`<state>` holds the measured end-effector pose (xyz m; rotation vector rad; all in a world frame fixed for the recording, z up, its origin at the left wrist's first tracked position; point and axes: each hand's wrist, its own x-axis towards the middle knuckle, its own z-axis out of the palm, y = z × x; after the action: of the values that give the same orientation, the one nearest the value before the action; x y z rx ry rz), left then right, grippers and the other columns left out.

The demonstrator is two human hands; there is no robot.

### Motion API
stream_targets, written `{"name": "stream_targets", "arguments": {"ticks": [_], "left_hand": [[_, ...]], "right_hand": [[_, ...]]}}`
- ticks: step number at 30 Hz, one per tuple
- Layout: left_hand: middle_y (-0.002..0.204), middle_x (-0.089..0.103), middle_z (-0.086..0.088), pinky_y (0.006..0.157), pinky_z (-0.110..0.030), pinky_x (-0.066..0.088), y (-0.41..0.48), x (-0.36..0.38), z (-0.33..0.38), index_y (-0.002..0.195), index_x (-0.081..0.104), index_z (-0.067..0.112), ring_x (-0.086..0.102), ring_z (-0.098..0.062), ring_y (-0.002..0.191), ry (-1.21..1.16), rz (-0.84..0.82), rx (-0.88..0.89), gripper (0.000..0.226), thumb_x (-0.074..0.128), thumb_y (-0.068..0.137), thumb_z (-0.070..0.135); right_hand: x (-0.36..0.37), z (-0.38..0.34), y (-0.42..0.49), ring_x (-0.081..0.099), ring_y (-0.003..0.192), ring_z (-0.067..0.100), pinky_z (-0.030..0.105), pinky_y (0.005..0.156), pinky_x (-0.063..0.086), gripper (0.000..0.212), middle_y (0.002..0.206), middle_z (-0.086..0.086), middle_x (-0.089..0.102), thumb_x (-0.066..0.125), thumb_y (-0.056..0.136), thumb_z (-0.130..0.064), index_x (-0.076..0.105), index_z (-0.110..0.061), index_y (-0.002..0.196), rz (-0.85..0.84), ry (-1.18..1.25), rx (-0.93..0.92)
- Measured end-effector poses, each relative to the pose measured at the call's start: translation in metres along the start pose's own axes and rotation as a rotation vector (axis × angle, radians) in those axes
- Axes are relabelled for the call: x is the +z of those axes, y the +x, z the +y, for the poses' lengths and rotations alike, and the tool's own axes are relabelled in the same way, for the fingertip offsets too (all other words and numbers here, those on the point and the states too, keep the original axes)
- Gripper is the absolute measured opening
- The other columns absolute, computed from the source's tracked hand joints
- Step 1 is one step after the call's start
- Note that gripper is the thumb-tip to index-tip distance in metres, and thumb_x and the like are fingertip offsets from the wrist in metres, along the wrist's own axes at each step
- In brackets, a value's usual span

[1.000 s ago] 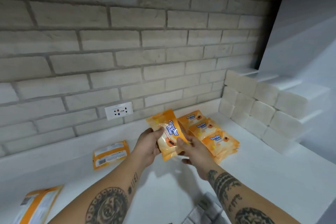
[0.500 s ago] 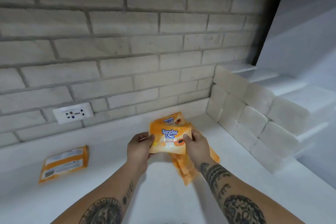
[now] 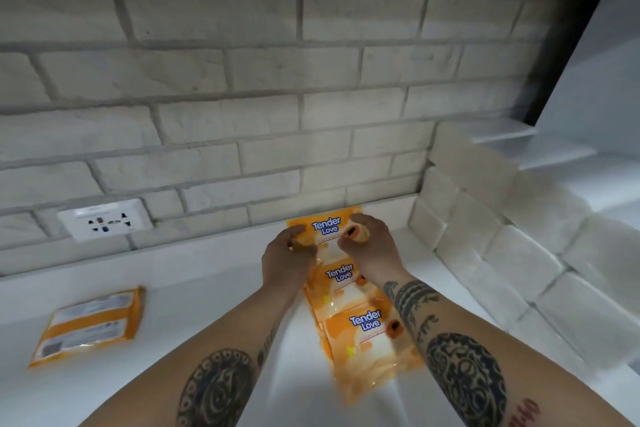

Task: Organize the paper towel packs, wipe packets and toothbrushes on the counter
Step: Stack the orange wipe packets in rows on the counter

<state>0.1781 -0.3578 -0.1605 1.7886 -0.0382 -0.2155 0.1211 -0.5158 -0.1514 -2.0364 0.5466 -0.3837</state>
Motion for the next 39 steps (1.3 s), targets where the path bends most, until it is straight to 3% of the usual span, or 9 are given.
{"name": "stream_targets", "arguments": {"ticks": [3,8,11,13,19,24,31,39], "left_hand": [[0.122,0.069,0.001,0.081,-0.034,0.060,0.014,0.008,-0.009,0.138,0.060,0.032,0.069,-0.020,0.098,0.081,0.006,-0.019,0.050,0.068,0.090,0.019],[0.127,0.067,-0.002,0.068,-0.025,0.053,0.028,0.017,-0.031,0.142,0.056,0.033,0.065,-0.018,0.094,0.177,0.018,-0.055,0.055,0.069,0.090,0.022],[0.132,0.062,-0.002,0.092,-0.046,0.058,0.037,0.022,-0.040,0.141,0.056,0.038,0.060,-0.026,0.116,0.269,0.023,-0.077,0.056,0.069,0.088,0.033],[0.133,0.062,-0.002,0.098,-0.053,0.055,0.041,0.027,-0.043,0.143,0.055,0.035,0.056,-0.031,0.123,0.331,0.005,-0.063,0.055,0.068,0.089,0.034],[0.148,0.045,-0.004,0.109,-0.052,0.040,0.045,0.034,-0.038,0.152,0.038,0.040,0.041,-0.031,0.135,0.637,-0.029,-0.061,0.052,0.050,0.103,0.046],[0.151,0.039,-0.006,0.110,-0.054,0.035,0.047,0.036,-0.035,0.154,0.032,0.043,0.037,-0.033,0.137,0.706,-0.057,-0.065,0.051,0.043,0.104,0.050],[0.149,0.042,-0.003,0.110,-0.050,0.040,0.034,0.005,-0.035,0.150,0.041,0.045,0.038,-0.030,0.136,0.618,-0.077,-0.033,0.046,0.046,0.103,0.047],[0.140,0.051,0.003,0.109,-0.040,0.039,0.005,-0.110,-0.070,0.130,0.062,0.040,0.040,-0.025,0.134,0.539,0.040,-0.025,0.031,0.052,0.101,0.040]], "right_hand": [[0.006,0.009,0.014,0.045,0.136,0.013,0.019,0.103,0.032,0.053,0.150,-0.006,0.040,0.072,0.093,-0.028,0.055,-0.023,0.142,-0.043,-0.111,-0.047],[0.019,0.026,0.028,0.043,0.138,0.014,0.023,0.111,0.031,0.050,0.157,-0.008,0.034,0.067,0.097,-0.032,0.055,-0.021,0.144,-0.093,-0.236,-0.058],[0.027,0.033,0.031,0.038,0.141,0.021,0.041,0.112,0.033,0.049,0.161,-0.008,0.030,0.056,0.099,-0.044,0.050,-0.030,0.146,-0.075,-0.481,-0.079],[0.031,0.034,0.030,0.035,0.140,0.022,0.044,0.110,0.031,0.049,0.163,-0.007,0.030,0.046,0.102,-0.047,0.045,-0.031,0.149,-0.072,-0.575,-0.067],[0.034,0.033,0.033,0.031,0.141,0.023,0.047,0.108,0.031,0.051,0.158,-0.003,0.035,0.034,0.104,-0.048,0.040,-0.026,0.150,-0.089,-0.691,-0.039],[0.034,0.032,0.036,0.019,0.150,0.026,0.051,0.114,0.029,0.057,0.166,-0.001,0.024,0.028,0.107,-0.047,0.025,-0.024,0.159,-0.160,-0.722,0.019],[0.034,0.019,0.028,0.003,0.156,0.030,0.054,0.121,0.021,0.056,0.171,-0.005,0.008,0.025,0.109,-0.042,0.017,-0.027,0.162,-0.139,-0.689,0.052],[0.094,-0.040,-0.021,0.001,0.157,0.027,0.053,0.121,0.015,0.052,0.171,-0.007,0.009,0.033,0.108,-0.047,0.035,-0.029,0.156,-0.178,-0.628,-0.104]]}}
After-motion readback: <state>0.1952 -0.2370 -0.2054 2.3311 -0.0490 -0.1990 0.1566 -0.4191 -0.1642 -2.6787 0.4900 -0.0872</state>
